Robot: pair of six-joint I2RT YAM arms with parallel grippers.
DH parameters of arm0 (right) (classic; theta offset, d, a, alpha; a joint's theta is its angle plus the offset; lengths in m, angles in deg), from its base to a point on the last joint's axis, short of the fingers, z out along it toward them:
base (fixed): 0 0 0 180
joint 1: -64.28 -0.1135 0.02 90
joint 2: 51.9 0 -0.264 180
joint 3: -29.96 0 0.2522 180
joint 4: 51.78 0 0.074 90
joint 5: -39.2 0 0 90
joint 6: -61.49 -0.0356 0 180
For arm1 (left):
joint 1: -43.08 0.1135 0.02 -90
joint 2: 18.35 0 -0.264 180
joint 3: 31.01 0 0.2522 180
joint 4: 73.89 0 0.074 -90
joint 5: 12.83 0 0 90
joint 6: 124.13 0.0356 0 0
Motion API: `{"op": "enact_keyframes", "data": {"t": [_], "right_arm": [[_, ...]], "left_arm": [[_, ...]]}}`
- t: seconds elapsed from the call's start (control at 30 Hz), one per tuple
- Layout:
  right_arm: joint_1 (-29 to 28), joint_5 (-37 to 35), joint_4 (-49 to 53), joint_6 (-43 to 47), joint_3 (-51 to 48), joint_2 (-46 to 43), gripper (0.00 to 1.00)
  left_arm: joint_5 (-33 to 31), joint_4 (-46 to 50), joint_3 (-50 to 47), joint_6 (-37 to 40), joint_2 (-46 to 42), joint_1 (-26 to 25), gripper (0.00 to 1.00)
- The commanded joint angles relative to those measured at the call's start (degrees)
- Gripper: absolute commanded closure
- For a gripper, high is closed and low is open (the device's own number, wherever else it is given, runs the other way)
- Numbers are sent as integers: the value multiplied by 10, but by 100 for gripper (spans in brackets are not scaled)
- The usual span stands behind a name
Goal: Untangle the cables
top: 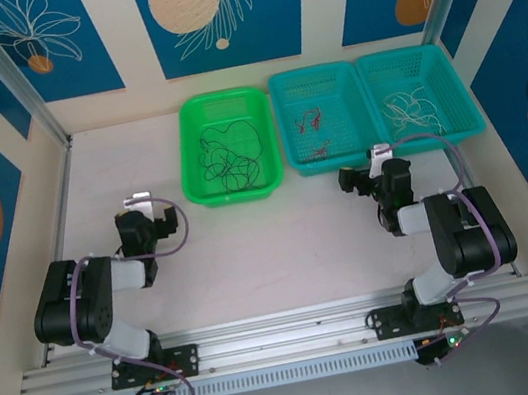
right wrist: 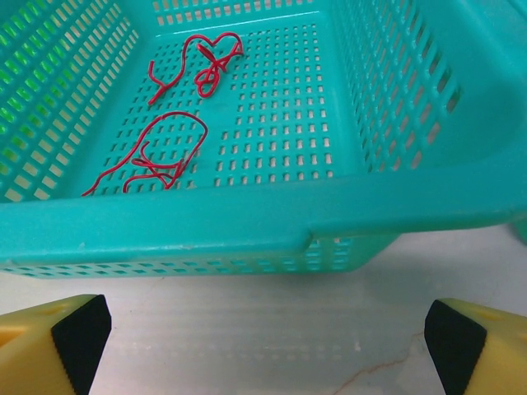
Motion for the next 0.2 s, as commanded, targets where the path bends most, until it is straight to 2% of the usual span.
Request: {"op": "enact_keyframes", "data": {"t": [0.0,0.17], "right_arm": [[1,-13,-11,14,14,-2,1],[1,-12,-15,15,11,-3,1]], "left_arm": [[29,-12,10,9,-6,4,0],[29,-13,10,9,-6,4,0]]}}
